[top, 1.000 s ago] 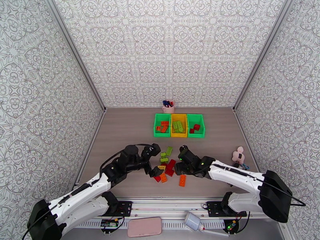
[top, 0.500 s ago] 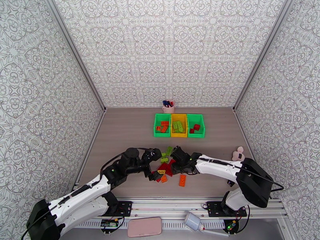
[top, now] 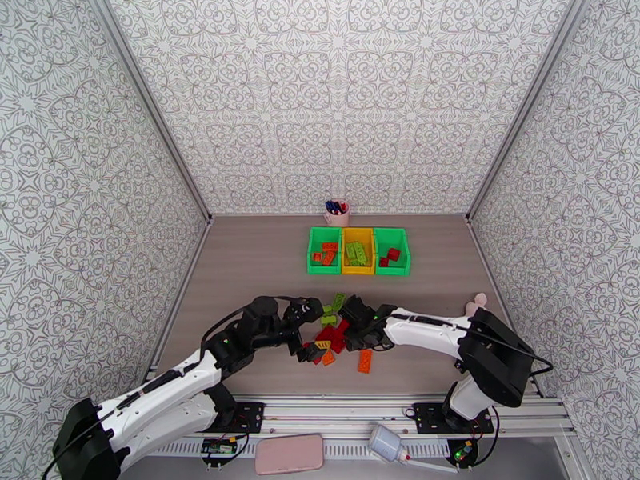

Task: Sort the legos into containers by color

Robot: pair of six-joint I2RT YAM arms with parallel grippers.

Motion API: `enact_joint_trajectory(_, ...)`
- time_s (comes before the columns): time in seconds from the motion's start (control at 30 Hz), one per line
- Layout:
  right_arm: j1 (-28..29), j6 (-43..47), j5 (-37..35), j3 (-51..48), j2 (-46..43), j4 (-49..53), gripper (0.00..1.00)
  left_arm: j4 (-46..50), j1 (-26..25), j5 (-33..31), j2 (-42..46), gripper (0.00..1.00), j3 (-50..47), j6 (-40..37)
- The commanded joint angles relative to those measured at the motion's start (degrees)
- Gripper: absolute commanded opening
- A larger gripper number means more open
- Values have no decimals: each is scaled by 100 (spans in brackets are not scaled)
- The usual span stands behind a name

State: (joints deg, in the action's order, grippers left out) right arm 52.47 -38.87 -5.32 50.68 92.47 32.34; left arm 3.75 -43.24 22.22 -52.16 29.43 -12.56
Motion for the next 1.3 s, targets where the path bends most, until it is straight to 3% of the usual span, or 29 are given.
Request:
enact_joint_trajectory(0.0,43,-59,-98,195,79,159,42,-115,-53,-100,57,100,-68,-107)
enact_joint_trajectory(0.2,38,-20,-245,264,-74,236,27,-77,-82,-231,118,100,-95,-107)
enact_joint_trajectory(0.43,-74,383,-679,567,-556,185,25,-65,-81,-499,358,100,-178,136)
enact_joint_trajectory(0.63,-491,1048,-770,1065,-565,-479,23,-241,-75,-771,654,100,-431,535)
enact_joint_trajectory(0.83,-966,1646,-521,1932,9,-956,22,-188,-79,-1063,886,100,-526,651)
enact_joint_trajectory(1.27,-1586,1998,-256,4345,1863,-723,21,-177,-18,-1263,910,100,-569,672)
